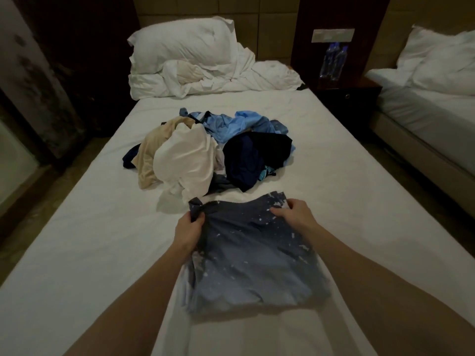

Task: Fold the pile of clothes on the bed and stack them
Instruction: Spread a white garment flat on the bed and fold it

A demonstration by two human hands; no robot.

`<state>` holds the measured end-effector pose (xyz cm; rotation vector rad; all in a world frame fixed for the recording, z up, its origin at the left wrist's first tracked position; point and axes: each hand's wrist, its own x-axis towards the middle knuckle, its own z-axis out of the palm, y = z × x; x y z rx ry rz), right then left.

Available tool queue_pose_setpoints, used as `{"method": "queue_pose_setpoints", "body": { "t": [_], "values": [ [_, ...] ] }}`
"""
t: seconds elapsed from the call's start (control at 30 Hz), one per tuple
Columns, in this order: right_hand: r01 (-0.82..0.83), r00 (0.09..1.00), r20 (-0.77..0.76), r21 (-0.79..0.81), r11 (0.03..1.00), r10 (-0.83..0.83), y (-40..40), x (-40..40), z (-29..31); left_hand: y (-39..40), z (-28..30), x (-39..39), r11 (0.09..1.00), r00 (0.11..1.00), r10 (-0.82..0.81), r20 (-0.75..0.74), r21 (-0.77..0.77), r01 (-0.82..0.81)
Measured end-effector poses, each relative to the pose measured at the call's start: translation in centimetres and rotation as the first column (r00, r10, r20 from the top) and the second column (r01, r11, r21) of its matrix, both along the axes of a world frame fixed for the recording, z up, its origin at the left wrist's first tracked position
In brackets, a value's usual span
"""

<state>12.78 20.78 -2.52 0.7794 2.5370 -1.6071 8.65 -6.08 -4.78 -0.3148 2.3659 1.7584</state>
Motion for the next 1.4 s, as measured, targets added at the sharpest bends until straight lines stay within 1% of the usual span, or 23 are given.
{"method": "queue_pose_setpoints", "body": {
  "t": [0.03,0.1,0.23,0.37,0.5,0.6,0.73,0.83,0.93,1.0,1.03,1.07,1.1,1.13,1.17,1.23,1.27,1.3,1.33,1.37,1.4],
  "values": [
    [-0.015,0.999,-0.045,-0.038,0.999,0.013,-0.6,0.9,1.0,-0.5,1.0,1.0,0.998,1.000,0.001,-0.010,0.058,-0.001],
    [-0.049,0.991,-0.126,-0.087,0.995,0.038,-1.9,2.8,3.2,-2.0,3.0,3.0,0.992,0.999,0.013,-0.043,0.127,-0.007],
    [-0.101,0.964,-0.258,-0.149,0.984,0.060,-4.7,7.1,7.6,-5.7,7.3,7.7,0.987,0.986,0.063,-0.154,0.156,-0.039],
    [-0.148,0.918,-0.387,-0.138,0.979,0.085,-8.5,12.1,11.6,-10.3,11.1,13.1,0.977,0.958,0.141,-0.248,0.190,-0.094],
    [-0.176,0.899,-0.427,-0.151,0.973,0.096,-13.4,16.6,13.6,-15.6,13.2,18.0,0.967,0.936,0.205,-0.285,0.208,-0.149],
    [-0.209,0.891,-0.440,-0.170,0.963,0.116,-17.3,18.6,13.5,-19.9,14.2,20.8,0.959,0.917,0.258,-0.305,0.199,-0.204],
    [-0.234,0.910,-0.397,-0.260,0.937,0.117,-22.5,19.4,12.2,-25.2,14.3,22.4,0.956,0.903,0.292,-0.315,0.114,-0.270],
    [-0.229,0.941,-0.319,-0.336,0.914,0.118,-25.5,18.1,10.6,-28.0,13.9,21.6,0.950,0.885,0.302,-0.355,0.041,-0.308],
    [-0.196,0.963,-0.243,-0.332,0.923,0.117,-26.9,15.3,8.4,-29.3,12.4,19.0,0.941,0.899,0.296,-0.323,-0.061,-0.332],
    [-0.163,0.978,-0.167,-0.263,0.951,0.122,-27.1,13.0,6.4,-29.4,10.4,16.5,0.934,0.918,0.291,-0.270,-0.130,-0.334],
    [-0.152,0.984,-0.123,-0.188,0.970,0.131,-27.1,12.0,5.3,-29.1,9.2,15.2,0.925,0.927,0.279,-0.248,-0.191,-0.330],
    [-0.154,0.985,-0.094,-0.075,0.985,0.147,-27.1,11.2,4.4,-28.6,8.0,14.4,0.909,0.938,0.251,-0.240,-0.273,-0.313],
    [-0.178,0.979,-0.087,0.071,0.981,0.184,-27.0,10.6,3.3,-27.9,6.9,13.7,0.887,0.948,0.204,-0.244,-0.364,-0.284],
    [-0.232,0.963,-0.088,0.223,0.947,0.256,-27.0,10.0,2.0,-27.1,5.6,13.3,0.861,0.956,0.129,-0.262,-0.450,-0.239],
    [-0.316,0.930,-0.064,0.362,0.877,0.361,-27.0,9.8,0.8,-26.2,4.5,13.0,0.830,0.960,0.024,-0.277,-0.530,-0.174],
    [-0.492,0.827,0.074,0.574,0.655,0.557,-27.1,9.9,-1.2,-24.5,2.3,12.7,0.730,0.946,-0.218,-0.241,-0.684,-0.006],
    [-0.556,0.770,0.150,0.635,0.537,0.620,-27.0,9.9,-2.3,-23.8,1.2,12.5,0.665,0.929,-0.313,-0.198,-0.744,0.066],
    [-0.602,0.726,0.222,0.662,0.446,0.651,-26.9,10.0,-3.0,-23.2,0.1,12.2,0.614,0.916,-0.370,-0.154,-0.781,0.117],
    [-0.638,0.697,0.283,0.665,0.388,0.659,-26.7,10.0,-3.8,-22.8,-0.7,12.0,0.584,0.909,-0.398,-0.126,-0.798,0.146],
    [-0.660,0.680,0.320,0.658,0.361,0.660,-26.3,9.9,-4.4,-22.3,-1.3,11.7,0.578,0.908,-0.403,-0.112,-0.801,0.158],
    [-0.666,0.675,0.324,0.654,0.359,0.663,-25.9,9.8,-4.7,-22.0,-1.8,11.4,0.581,0.907,-0.405,-0.115,-0.798,0.158]
  ]
}}
